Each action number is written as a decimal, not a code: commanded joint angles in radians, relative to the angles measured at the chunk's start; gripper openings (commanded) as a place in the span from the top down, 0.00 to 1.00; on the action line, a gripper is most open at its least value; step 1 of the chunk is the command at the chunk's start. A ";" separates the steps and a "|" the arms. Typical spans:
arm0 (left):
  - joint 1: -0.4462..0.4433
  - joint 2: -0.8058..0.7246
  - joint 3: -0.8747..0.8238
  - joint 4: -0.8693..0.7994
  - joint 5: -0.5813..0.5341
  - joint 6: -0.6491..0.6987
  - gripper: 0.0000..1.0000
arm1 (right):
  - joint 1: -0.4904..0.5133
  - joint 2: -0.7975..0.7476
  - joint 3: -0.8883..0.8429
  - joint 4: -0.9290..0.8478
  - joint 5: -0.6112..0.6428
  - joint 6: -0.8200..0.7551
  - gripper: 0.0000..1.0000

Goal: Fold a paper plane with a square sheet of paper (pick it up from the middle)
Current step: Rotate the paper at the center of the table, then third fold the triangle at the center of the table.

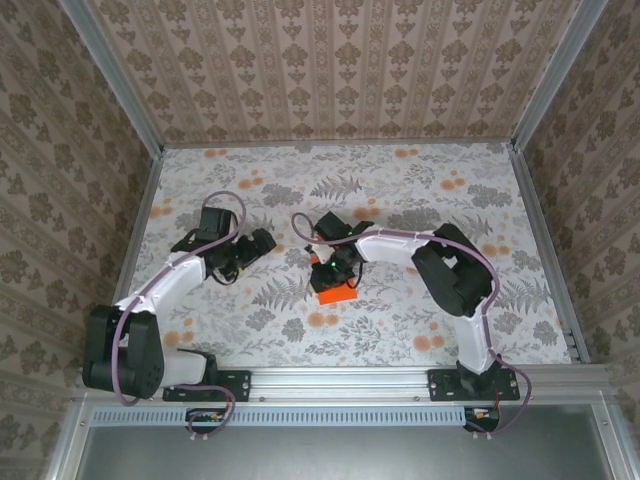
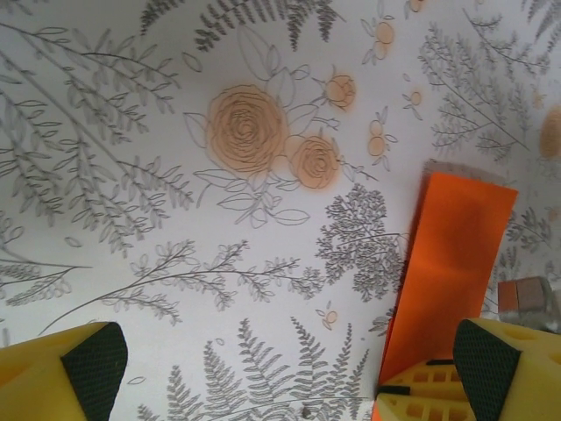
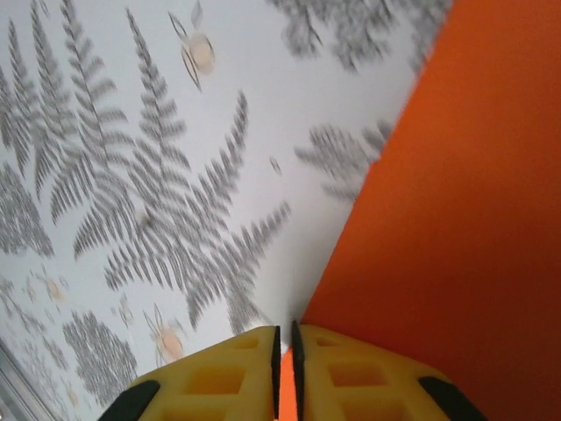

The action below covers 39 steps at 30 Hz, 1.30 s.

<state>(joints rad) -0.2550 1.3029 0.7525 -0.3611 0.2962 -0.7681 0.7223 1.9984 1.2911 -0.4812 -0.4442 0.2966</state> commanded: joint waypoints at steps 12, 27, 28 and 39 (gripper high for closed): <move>-0.250 0.207 0.121 0.208 0.165 0.016 0.29 | -0.168 -0.371 -0.310 0.254 -0.026 0.341 0.44; -0.386 0.474 0.235 0.226 0.176 -0.037 0.72 | -0.247 -0.409 -0.464 0.358 0.007 0.461 0.25; -0.386 0.480 0.235 0.210 0.164 -0.036 0.73 | -0.248 -0.403 -0.467 0.361 0.006 0.467 0.25; -0.386 0.506 0.184 0.188 0.091 -0.022 0.81 | -0.253 -0.359 -0.489 0.386 -0.054 0.516 0.28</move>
<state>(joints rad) -0.6403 1.7870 0.9562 -0.1528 0.4175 -0.7967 0.4755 1.6165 0.8158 -0.1074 -0.4572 0.7872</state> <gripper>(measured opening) 0.198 0.726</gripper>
